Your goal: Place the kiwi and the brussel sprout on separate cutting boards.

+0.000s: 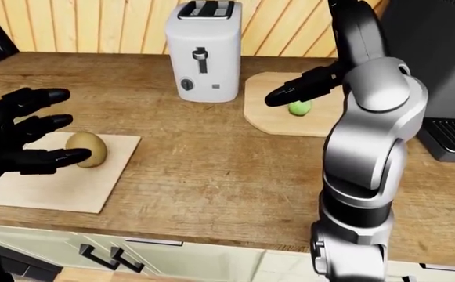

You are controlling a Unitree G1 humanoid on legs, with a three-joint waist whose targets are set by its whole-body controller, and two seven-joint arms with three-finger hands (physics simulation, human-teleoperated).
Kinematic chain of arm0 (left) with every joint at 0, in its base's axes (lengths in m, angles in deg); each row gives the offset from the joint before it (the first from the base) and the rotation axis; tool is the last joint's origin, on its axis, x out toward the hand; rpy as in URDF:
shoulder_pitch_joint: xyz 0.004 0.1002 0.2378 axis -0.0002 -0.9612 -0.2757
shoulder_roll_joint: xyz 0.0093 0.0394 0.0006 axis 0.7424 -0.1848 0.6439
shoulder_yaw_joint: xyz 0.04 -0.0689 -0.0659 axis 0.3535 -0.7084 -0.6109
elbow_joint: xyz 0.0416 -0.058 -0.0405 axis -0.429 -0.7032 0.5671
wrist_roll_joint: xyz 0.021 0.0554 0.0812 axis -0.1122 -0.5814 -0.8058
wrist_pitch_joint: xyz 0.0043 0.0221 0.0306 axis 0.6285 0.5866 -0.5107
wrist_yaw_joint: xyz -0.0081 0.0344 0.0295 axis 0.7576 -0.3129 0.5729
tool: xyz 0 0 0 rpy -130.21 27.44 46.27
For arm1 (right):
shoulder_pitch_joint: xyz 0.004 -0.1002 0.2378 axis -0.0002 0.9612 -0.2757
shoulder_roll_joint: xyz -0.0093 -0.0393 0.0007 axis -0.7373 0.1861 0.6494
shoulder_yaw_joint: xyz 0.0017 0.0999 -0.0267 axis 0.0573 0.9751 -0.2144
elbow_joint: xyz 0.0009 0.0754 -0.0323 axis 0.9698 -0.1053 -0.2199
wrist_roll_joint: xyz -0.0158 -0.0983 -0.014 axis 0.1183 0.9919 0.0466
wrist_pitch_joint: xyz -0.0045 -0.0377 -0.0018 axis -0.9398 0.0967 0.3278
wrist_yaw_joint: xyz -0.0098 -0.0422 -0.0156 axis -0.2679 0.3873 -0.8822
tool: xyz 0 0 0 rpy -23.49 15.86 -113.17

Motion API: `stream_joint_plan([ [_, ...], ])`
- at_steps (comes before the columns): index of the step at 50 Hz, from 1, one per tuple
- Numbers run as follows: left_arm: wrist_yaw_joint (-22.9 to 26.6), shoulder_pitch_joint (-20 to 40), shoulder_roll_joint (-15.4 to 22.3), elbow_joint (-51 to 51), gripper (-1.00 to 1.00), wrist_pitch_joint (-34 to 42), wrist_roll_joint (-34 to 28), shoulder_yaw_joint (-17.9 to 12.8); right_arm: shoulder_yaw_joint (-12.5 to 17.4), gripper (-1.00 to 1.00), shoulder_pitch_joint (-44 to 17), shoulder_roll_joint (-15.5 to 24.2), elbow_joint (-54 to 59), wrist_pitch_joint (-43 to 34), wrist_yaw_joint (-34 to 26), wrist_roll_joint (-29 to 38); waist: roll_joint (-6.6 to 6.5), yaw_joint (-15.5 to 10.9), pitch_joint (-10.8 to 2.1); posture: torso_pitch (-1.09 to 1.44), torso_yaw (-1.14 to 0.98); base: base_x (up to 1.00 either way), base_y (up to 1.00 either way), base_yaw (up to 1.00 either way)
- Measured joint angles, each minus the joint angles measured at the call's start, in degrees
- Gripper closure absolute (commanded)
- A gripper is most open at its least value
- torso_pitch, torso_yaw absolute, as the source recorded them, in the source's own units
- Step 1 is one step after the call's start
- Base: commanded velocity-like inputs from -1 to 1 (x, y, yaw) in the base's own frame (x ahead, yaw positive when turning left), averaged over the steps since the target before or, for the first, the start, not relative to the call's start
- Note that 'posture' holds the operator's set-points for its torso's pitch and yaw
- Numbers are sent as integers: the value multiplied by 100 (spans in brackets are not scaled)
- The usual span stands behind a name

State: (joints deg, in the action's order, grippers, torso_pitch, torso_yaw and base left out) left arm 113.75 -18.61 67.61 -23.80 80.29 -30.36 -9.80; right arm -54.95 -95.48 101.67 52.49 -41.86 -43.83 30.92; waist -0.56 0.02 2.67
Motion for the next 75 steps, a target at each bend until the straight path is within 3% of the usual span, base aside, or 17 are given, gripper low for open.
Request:
stream_joint_plan([
  [8,161,400,248,326,-43,503,14,25,24,-100,-111,137,-258,-203,-214,104,-12,5,17,0,0,0,0,0],
  [15,225,881,485,799,-48,1111,127,11,-21,-100,-152,502,-885,-679,-844,362,9,3,60,0,0,0,0,0],
  [19,255,1185,694,1022,-71,1458,250,-45,99,-100,-117,873,-1213,-844,-1348,566,25,0,75,0,0,0,0,0],
  [22,232,1356,828,1115,-75,1664,329,-109,339,-100,138,1079,-1461,-796,-1650,687,40,4,79,0,0,0,0,0],
  [27,145,1538,940,1247,-100,1945,467,-76,741,-100,419,1464,-1748,-878,-2060,716,33,7,104,0,0,0,0,0],
  [36,6,1482,937,1466,-100,2138,692,-150,1635,-100,1256,2046,-2474,-1119,-2243,232,75,4,107,0,0,0,0,0],
  [43,-108,1404,920,1526,-100,2158,823,-252,2706,-100,2039,2455,-2721,-1169,-2095,-585,131,-14,106,0,0,0,0,0],
  [48,-205,1330,872,1581,-100,2124,903,-303,3331,-100,2724,2316,-3054,-1063,-1894,-1082,179,-7,103,0,0,0,0,0],
  [57,-329,1113,748,1763,-100,2079,1089,-558,4000,-100,3571,1668,-3379,-776,-1563,-1688,197,-11,106,0,0,0,0,0],
  [62,-392,974,697,1907,-100,2092,1222,-759,4201,-100,3934,1250,-3340,-452,-1367,-1915,182,-8,104,0,0,0,0,0],
  [67,-441,796,621,2195,-100,2122,1359,-1021,4512,-100,4205,1004,-3270,-155,-1251,-2138,167,-10,93,0,0,0,0,0],
  [75,-475,571,668,2351,-100,2111,1603,-1700,5156,-100,4703,546,-3117,392,-1128,-2507,160,-5,87,0,0,0,0,0],
])
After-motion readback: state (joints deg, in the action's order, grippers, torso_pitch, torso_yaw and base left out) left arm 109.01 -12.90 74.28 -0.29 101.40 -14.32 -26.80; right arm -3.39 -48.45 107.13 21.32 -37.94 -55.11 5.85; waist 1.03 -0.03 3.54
